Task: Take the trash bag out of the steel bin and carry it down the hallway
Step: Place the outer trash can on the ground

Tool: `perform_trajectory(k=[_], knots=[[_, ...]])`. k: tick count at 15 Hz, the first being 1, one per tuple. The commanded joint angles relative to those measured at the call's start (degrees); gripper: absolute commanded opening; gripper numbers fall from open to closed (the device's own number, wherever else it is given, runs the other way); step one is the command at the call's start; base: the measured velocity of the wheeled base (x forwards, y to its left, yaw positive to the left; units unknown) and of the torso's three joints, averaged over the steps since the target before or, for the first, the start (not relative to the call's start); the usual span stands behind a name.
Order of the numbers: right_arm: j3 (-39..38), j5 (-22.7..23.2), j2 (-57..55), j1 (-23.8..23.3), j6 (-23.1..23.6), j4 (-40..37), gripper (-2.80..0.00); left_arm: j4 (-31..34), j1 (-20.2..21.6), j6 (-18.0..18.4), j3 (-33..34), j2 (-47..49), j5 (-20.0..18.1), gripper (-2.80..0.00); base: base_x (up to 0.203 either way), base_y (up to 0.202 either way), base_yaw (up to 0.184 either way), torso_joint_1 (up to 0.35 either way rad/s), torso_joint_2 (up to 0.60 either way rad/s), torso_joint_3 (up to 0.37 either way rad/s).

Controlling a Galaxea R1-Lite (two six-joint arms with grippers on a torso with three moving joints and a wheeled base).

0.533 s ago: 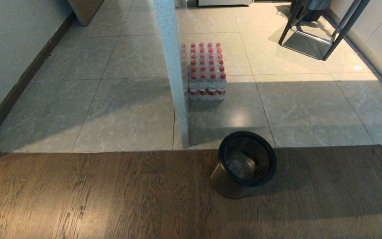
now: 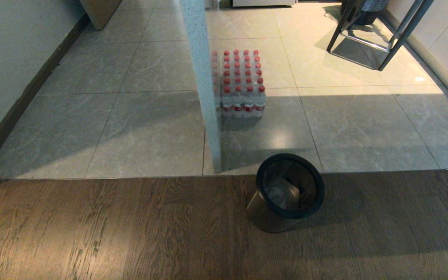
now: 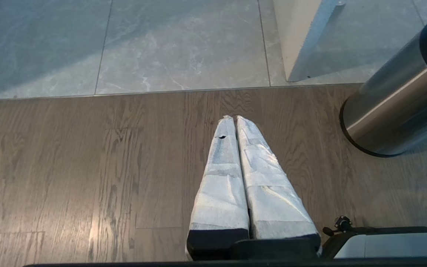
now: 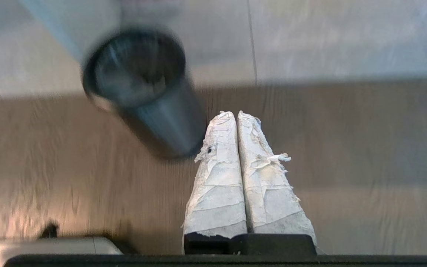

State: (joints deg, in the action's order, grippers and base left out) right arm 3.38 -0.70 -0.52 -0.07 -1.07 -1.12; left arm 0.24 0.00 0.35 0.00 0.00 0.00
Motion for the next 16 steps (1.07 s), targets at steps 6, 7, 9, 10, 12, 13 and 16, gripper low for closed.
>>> perform_trajectory(k=[6, 7, 9, 10, 12, 13, 16], knots=[[40.25, 6.82, -40.38, 0.43, -4.38, -17.16, -2.80, 0.02, 0.00, 0.00, 0.00, 0.00, 0.00, -2.80, 0.000, 0.000, 0.000, 0.000, 0.00, 0.000], [43.84, 8.86, -48.07, 0.84, -5.01, -18.14, -2.80, 0.02, 0.00, 0.00, 0.00, -0.01, 0.00, -2.80, 0.000, 0.000, 0.000, 0.000, 0.00, 0.000], [49.03, 12.15, -61.62, 3.31, -5.82, -18.68, -2.80, 0.02, 0.00, 0.00, 0.00, -0.09, 0.00, -2.80, 0.000, 0.000, 0.000, 0.000, 0.00, 0.000], [50.54, 13.68, -68.00, 5.11, -5.96, -17.93, -2.80, 0.02, 0.00, 0.00, 0.00, 0.00, 0.00, -2.80, 0.000, 0.000, 0.000, 0.000, 0.00, 0.000], [51.47, 16.99, -78.26, 8.14, -5.79, -15.42, -2.80, 0.02, 0.00, 0.00, 0.00, 0.00, 0.00, -2.80, 0.000, 0.000, 0.000, 0.000, 0.00, 0.000], [51.18, 18.49, -82.26, 10.08, -5.63, -14.08, -2.80, 0.02, 0.00, 0.00, 0.00, 0.00, 0.00, -2.80, 0.000, 0.000, 0.000, 0.000, 0.00, 0.000], [49.61, 20.65, -90.31, 15.43, -5.49, -11.24, -2.80, 0.02, 0.00, 0.00, 0.00, 0.00, 0.00, -2.80, 0.000, 0.000, 0.000, 0.000, 0.00, 0.000]])
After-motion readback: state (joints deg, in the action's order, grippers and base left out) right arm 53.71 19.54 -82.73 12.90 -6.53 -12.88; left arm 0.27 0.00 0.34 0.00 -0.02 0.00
